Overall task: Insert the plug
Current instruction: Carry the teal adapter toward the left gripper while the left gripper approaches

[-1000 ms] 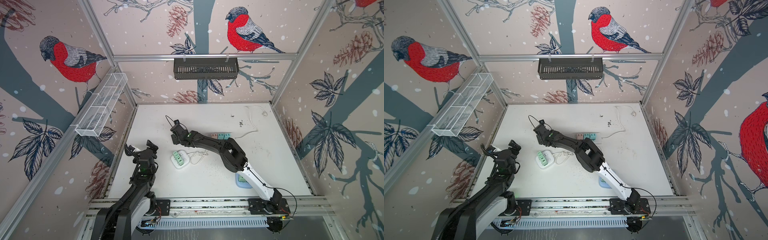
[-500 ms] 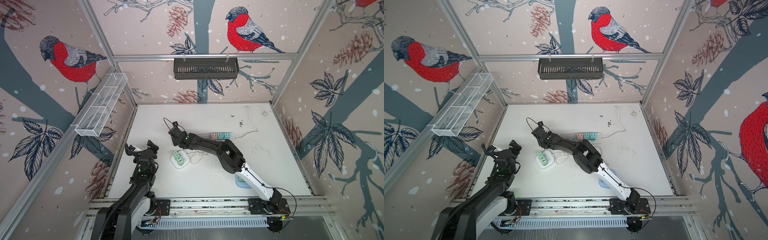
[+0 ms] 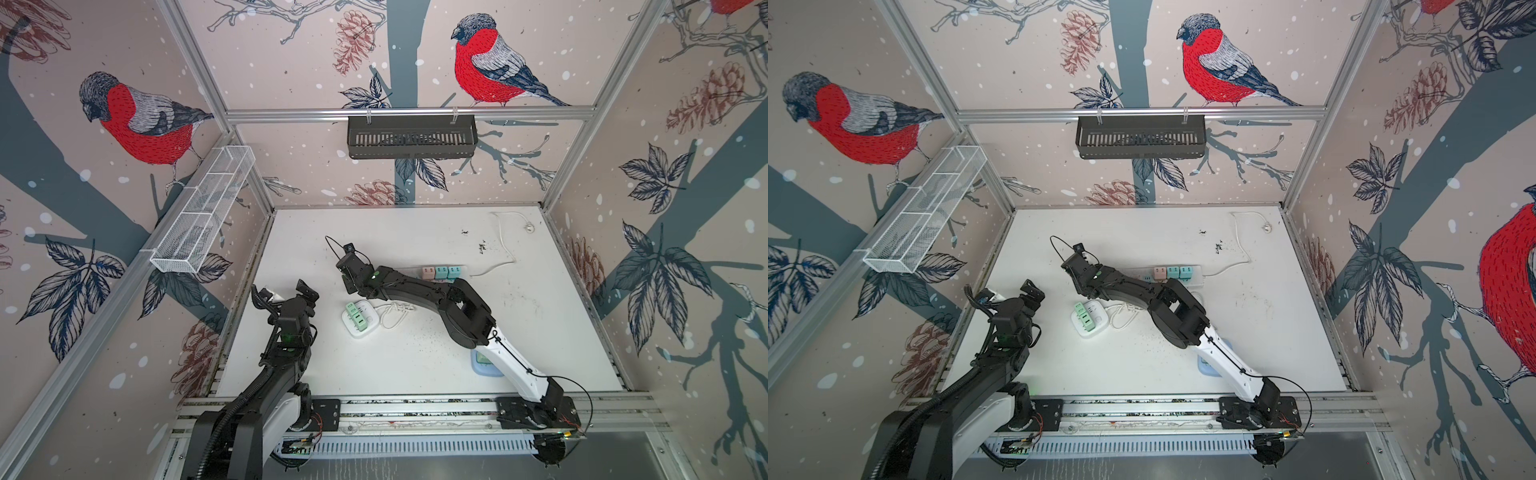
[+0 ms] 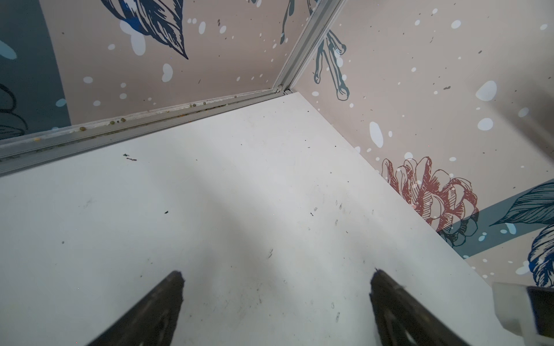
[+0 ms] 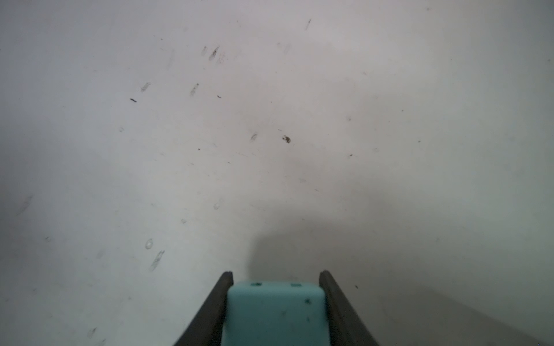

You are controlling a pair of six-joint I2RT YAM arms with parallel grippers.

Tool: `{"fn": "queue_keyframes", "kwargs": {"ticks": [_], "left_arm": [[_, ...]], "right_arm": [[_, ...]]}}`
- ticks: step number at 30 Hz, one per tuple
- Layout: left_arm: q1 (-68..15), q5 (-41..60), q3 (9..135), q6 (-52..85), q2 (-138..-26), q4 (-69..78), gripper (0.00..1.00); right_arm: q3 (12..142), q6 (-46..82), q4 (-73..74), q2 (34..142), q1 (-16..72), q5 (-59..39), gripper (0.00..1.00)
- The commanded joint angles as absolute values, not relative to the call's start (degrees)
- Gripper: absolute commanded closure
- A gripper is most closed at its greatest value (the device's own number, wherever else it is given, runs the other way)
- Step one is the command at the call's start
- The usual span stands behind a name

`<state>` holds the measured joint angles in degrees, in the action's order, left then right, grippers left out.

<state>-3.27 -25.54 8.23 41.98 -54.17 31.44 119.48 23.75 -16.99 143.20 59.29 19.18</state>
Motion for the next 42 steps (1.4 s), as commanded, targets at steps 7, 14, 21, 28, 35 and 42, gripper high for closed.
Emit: {"fn": "queue_keyframes", "kwargs": {"ticks": [7, 14, 21, 28, 35, 42], "left_arm": [[-3.1, -23.8, 8.6, 40.6, -54.5, 34.9, 0.03], [-3.1, -18.1, 6.5, 37.4, -53.5, 39.9, 0.03], [-3.1, -13.8, 6.5, 34.6, -52.8, 41.1, 0.03], [-3.3, -2.6, 11.9, 31.3, -51.0, 34.6, 0.04], [-3.8, 10.0, 10.9, 28.7, -42.3, 35.0, 0.04], [-11.9, 16.6, 14.4, 23.5, -37.6, 33.1, 0.1]], "right_arm": [[101.6, 17.0, -3.4, 123.5, 60.8, 22.8, 0.72], [76.9, 12.4, 9.9, 103.5, 60.7, 28.6, 0.76], [53.4, 5.9, 25.6, 84.7, 60.6, 30.9, 0.78], [38.6, 3.3, 33.2, 71.3, 58.9, 30.8, 0.79], [28.1, 0.5, 37.9, 60.4, 57.5, 32.5, 0.83], [19.2, -1.0, 40.3, 50.2, 55.9, 31.2, 0.85]]}}
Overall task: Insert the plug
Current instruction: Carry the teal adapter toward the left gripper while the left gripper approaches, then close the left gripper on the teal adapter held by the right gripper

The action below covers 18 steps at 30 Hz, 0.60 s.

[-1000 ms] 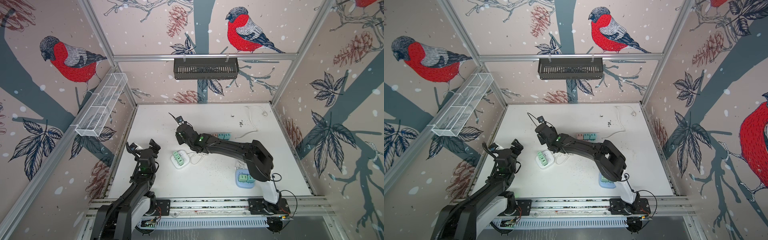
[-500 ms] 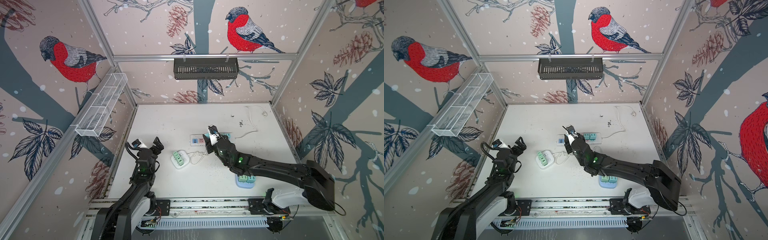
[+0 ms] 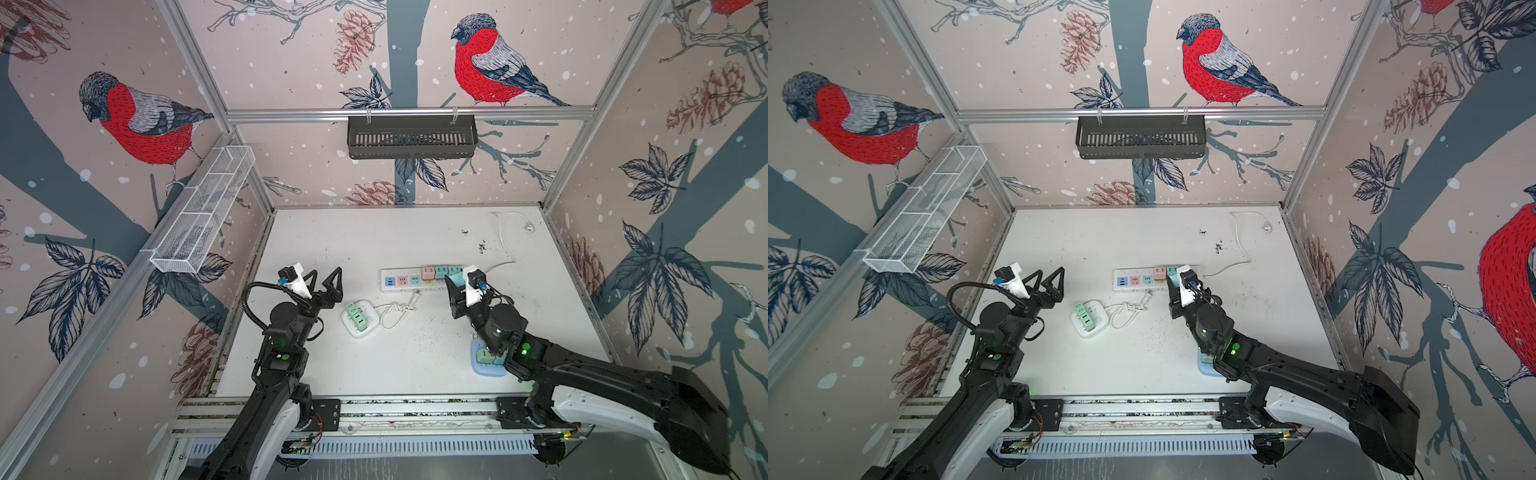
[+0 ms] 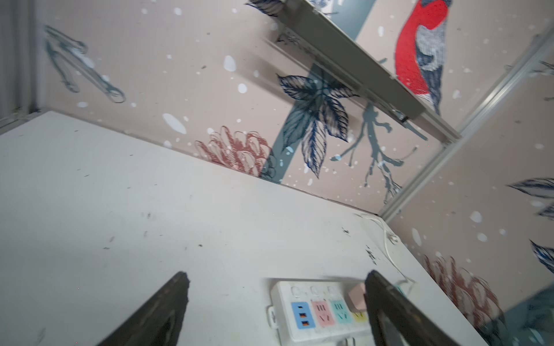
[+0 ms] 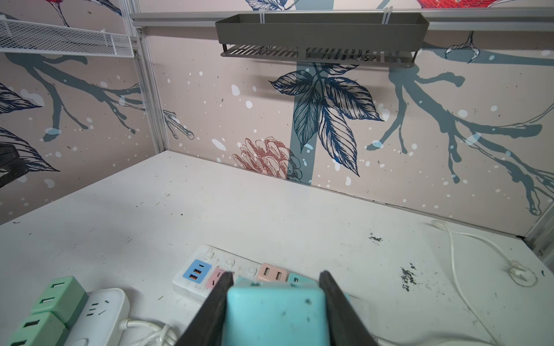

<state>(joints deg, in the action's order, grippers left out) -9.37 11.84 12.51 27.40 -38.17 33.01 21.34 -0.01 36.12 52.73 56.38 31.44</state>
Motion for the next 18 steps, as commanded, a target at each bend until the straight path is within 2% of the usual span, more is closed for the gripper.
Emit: {"fn": "queue_keyframes", "kwargs": {"ticks": [1, 6, 10, 14, 18], "left_arm": [[-13.3, 17.2, 14.9, 22.7, -37.7, 32.7, 0.11], [-19.5, 21.1, 17.3, 18.2, -40.2, 33.7, 0.14], [-25.6, 23.0, 20.2, 13.6, -43.9, 33.2, 0.17], [-32.5, 23.8, 23.6, 7.3, -48.0, 31.0, 0.18], [-37.0, 26.8, 26.7, 2.9, -51.8, 28.3, 0.2]], "right_arm": [[17.9, -1.0, 40.8, 48.8, 55.6, 30.6, 0.85], [12.1, -3.6, 43.7, 41.8, 53.8, 24.9, 0.86], [8.2, -10.3, 46.1, 38.6, 53.1, 19.0, 0.92], [5.5, -16.3, 47.6, 37.4, 53.0, 14.6, 0.94], [3.6, -22.0, 50.9, 38.9, 54.0, 6.1, 0.95]]}}
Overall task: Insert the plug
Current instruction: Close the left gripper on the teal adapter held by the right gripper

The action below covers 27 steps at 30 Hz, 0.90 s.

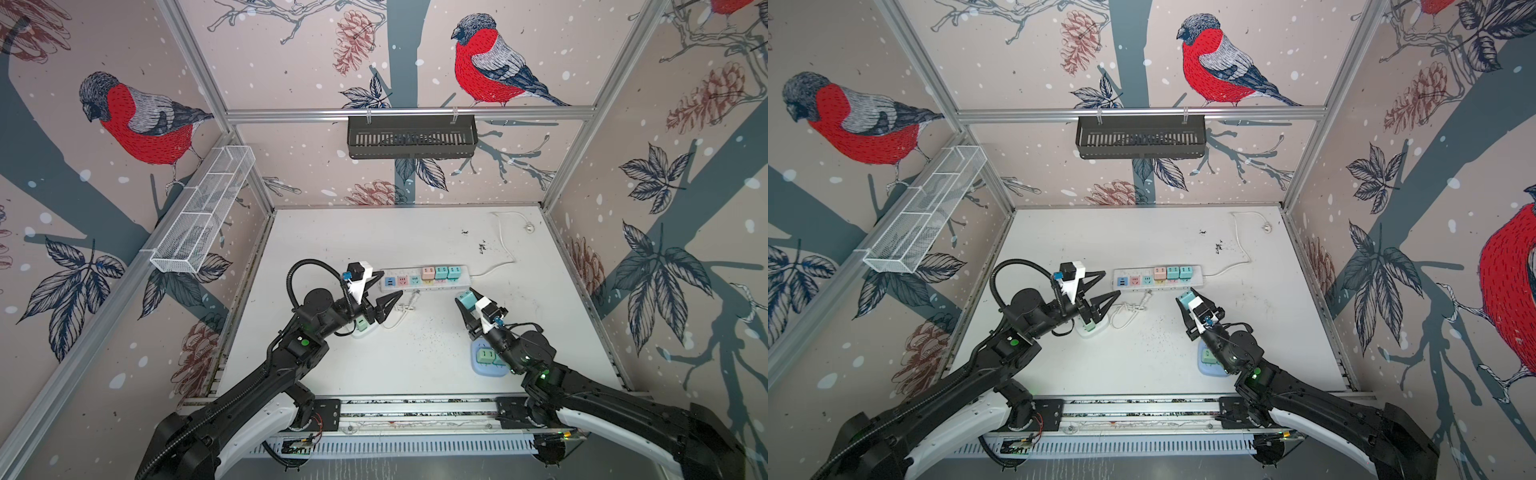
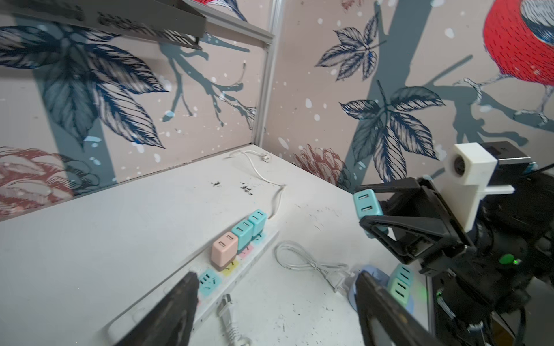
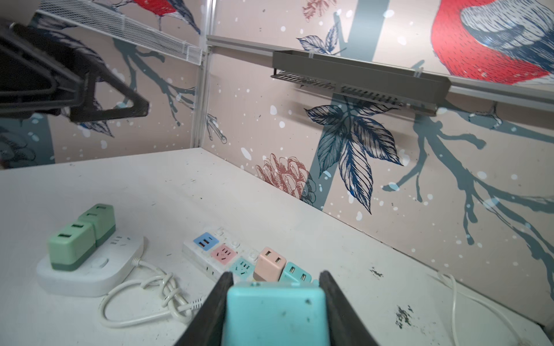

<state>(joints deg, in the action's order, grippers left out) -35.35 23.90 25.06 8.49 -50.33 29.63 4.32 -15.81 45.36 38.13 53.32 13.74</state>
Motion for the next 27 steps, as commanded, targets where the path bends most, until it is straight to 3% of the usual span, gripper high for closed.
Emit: {"fn": "queue_keyframes", "kwargs": {"ticks": [1, 18, 27], "left_arm": [[-38.0, 27.1, 27.4, 2.1, -52.7, 27.4, 0.21], [-43.2, 40.1, 37.2, 0.0, -64.2, 17.9, 0.24], [-43.4, 44.1, 40.0, 0.3, -68.3, 15.2, 0.27]], "right_arm": [[3.5, -23.5, 52.5, 40.0, 54.9, 5.6, 0.96], [8.2, -38.1, 61.3, 56.4, 60.9, 5.2, 0.97], [9.8, -46.4, 64.5, 59.4, 60.7, 3.8, 0.98]]}}
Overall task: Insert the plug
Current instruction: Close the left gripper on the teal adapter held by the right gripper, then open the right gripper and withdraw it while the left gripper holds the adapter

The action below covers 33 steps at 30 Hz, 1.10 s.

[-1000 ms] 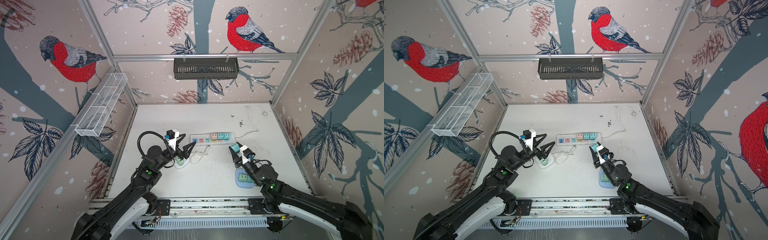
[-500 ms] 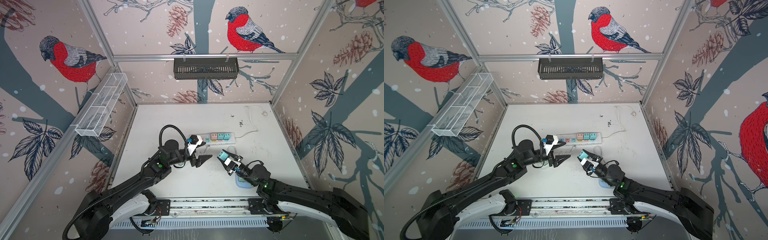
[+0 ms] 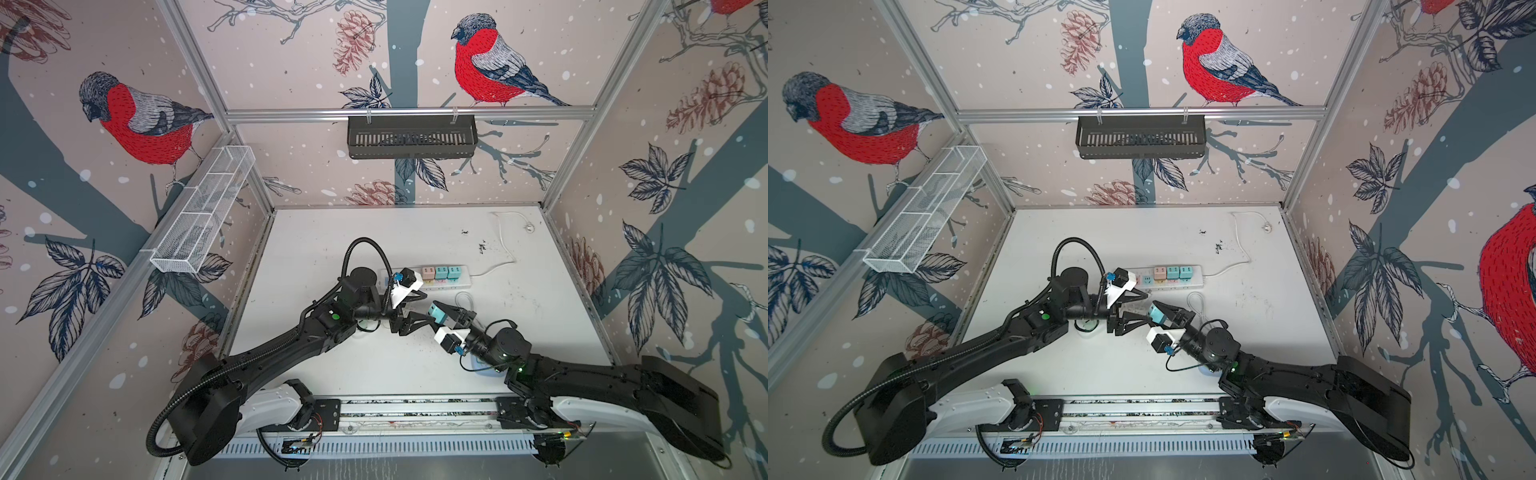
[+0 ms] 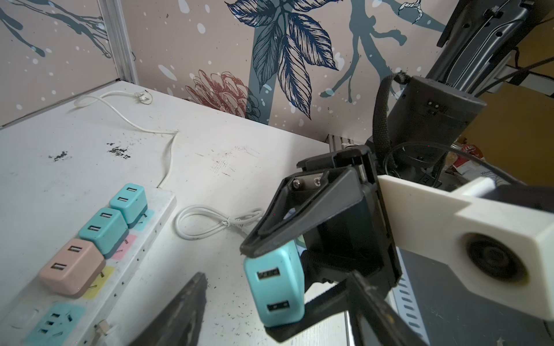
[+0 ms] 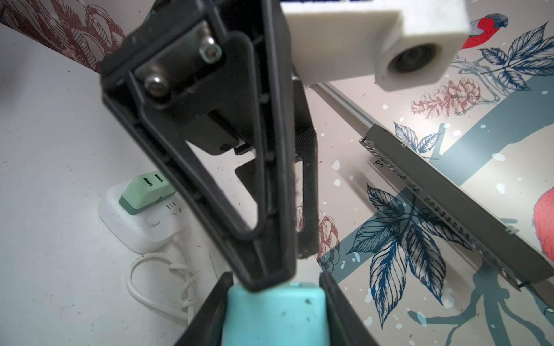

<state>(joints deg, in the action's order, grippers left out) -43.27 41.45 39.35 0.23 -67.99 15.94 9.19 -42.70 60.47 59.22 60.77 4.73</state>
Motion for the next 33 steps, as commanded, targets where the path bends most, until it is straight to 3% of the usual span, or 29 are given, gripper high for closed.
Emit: {"fn": "queue_keyframes", "kwargs": {"ticks": [1, 11, 15, 23, 28, 30, 33], "left_arm": [[-43.4, 44.2, 39.8, 0.2, -68.3, 15.1, 0.26], [-43.9, 44.6, 40.6, 0.0, -68.2, 14.9, 0.27], [-44.1, 45.2, 41.0, 0.0, -69.2, 14.5, 0.33], [-44.3, 46.4, 42.5, -1.0, -71.5, 13.8, 0.61], [-44.4, 47.1, 43.4, -1.1, -72.8, 13.7, 0.88], [-44.5, 46.8, 43.2, -1.6, -72.9, 13.7, 0.96], [-44.4, 44.4, 42.9, -1.9, -72.6, 13.9, 1.0]], "right_arm": [[9.8, -46.8, 64.9, 59.3, 60.7, 3.4, 0.98], [10.7, -49.7, 66.1, 61.1, 60.8, -0.7, 0.98], [10.7, -49.4, 66.9, 61.6, 60.9, -0.9, 0.98], [10.7, -49.9, 67.8, 62.5, 61.2, -0.9, 0.98], [10.7, -49.4, 67.5, 62.8, 61.4, -0.7, 0.97], [10.4, -48.7, 67.8, 62.8, 61.4, -0.3, 0.9], [10.1, -47.7, 68.2, 62.7, 61.4, 0.6, 0.62]]}}
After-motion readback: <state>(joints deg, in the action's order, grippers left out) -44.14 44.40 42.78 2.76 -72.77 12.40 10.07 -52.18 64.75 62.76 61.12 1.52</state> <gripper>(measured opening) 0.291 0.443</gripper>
